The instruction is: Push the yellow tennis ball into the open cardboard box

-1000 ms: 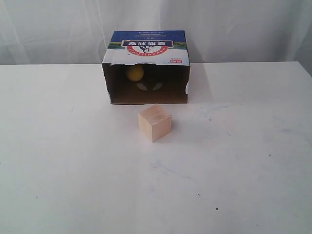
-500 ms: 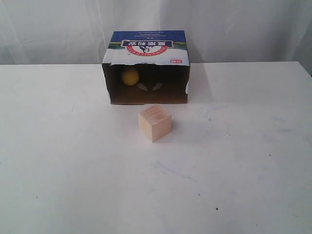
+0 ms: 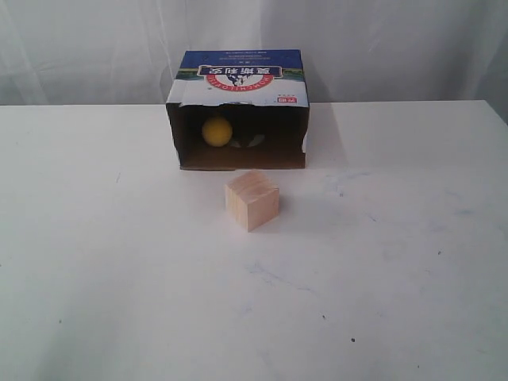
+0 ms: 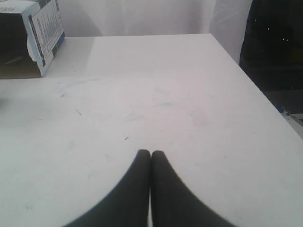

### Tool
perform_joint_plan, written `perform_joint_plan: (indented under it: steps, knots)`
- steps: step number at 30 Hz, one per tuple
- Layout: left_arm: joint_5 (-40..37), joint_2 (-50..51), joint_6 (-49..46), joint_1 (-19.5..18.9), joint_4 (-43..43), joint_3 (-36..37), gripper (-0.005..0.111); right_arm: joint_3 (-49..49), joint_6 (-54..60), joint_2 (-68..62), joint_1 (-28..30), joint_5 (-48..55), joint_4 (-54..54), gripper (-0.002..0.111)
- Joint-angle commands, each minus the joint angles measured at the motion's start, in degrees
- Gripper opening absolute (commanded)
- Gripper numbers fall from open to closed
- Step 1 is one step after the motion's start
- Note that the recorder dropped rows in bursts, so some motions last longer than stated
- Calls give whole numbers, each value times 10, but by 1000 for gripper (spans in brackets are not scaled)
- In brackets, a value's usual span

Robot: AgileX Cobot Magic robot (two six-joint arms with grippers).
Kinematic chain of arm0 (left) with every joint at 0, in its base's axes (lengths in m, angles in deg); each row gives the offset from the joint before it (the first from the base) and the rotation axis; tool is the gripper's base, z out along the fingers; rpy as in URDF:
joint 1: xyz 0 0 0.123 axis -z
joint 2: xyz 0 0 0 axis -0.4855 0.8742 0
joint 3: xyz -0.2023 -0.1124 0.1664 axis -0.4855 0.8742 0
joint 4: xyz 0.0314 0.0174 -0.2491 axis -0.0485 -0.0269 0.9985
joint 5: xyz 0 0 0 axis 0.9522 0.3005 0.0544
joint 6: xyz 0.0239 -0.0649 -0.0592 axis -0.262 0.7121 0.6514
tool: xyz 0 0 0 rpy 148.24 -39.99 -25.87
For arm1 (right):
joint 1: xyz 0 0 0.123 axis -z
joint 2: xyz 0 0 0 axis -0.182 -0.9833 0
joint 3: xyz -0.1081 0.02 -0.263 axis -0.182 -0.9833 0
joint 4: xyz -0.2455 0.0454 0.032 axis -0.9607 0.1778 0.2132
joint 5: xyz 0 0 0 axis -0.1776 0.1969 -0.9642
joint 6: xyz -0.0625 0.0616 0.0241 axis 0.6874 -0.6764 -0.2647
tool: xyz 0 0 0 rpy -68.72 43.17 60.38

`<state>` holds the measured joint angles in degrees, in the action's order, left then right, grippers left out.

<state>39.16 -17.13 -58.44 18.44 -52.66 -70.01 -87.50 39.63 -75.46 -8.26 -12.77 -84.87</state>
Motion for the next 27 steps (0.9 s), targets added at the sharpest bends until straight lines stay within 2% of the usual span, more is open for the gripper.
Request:
perform_joint_plan:
  steps: [1,5,13,17,20,27]
  knots:
    - [-3,-77,104,-3,-58,61,0,-1,-2,4,3,-4,-4,0]
    - [-25,-108,144,-1,-116,61,0,-1,-2,4,3,-4,-4,0]
    - [-42,-108,122,-1,-139,61,0,-1,-3,4,3,-4,-4,0]
    - [-59,-108,197,2,-139,61,0,-1,-3,4,3,-4,-4,0]
    - [-111,-108,199,16,-150,61,0,-1,-3,4,3,-4,-4,0]
    - [-112,-108,197,34,-154,61,0,-1,-3,4,3,-4,-4,0]
